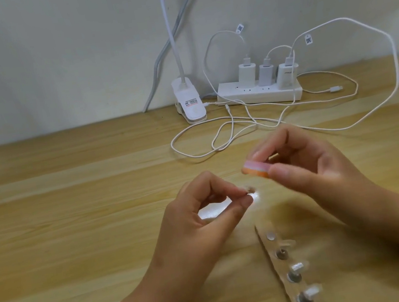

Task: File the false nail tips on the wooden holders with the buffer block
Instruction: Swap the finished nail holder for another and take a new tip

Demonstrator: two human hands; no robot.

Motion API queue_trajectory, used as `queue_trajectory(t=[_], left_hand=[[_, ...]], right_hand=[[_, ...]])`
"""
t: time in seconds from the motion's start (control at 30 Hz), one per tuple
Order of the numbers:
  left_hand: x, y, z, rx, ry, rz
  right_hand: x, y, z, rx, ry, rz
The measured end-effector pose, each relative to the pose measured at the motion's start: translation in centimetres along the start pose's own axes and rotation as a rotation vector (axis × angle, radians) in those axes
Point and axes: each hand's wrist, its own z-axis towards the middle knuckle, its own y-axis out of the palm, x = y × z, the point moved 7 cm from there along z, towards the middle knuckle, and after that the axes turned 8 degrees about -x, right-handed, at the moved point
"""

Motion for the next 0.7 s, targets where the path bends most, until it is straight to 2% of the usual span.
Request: queue_trajectory(t=[0.07,0.13,0.23,0.3,0.37,0.43,0.5,0.6,0.7], left_hand=[[0.1,0.0,0.0,0.007,0.017,0.013],[-0.1,-0.1,-0.1,0.012,0.006,0.017],[-0.1,-0.2,-0.1,0.011,-0.005,0.031],[-0.1,-0.2,-0.2,0.021,-0.001,0.045],[-0.1,-0.2,-0.2,0.029,-0.016,0.047],[-0.1,-0.3,-0.2,0.033,-0.027,0.045],[-0.1,-0.3,-0.2,0.034,-0.021,0.049],[-0.1,-0.3,-0.3,0.029,-0.026,0.064],[0.0,-0.2,-0.3,0.020,-0.016,0.067]], right_hand=[[0.5,0.7,0.0,-0.058,0.040,-0.042],[0.9,0.4,0.0,-0.021,0.069,-0.047],[-0.3,0.0,-0.2,0.047,-0.044,-0.048],[0.0,0.6,-0.2,0.003,-0.032,-0.132],[0.7,0.2,-0.1,0.044,0.011,-0.134],[0.2,-0.1,-0.3,0.085,-0.062,-0.129],[-0.2,0.6,-0.4,0.016,-0.104,-0.169],[0.5,0.3,-0.3,0.012,-0.017,-0.108],[-0.4,0.2,-0.4,0.025,-0.091,-0.063]])
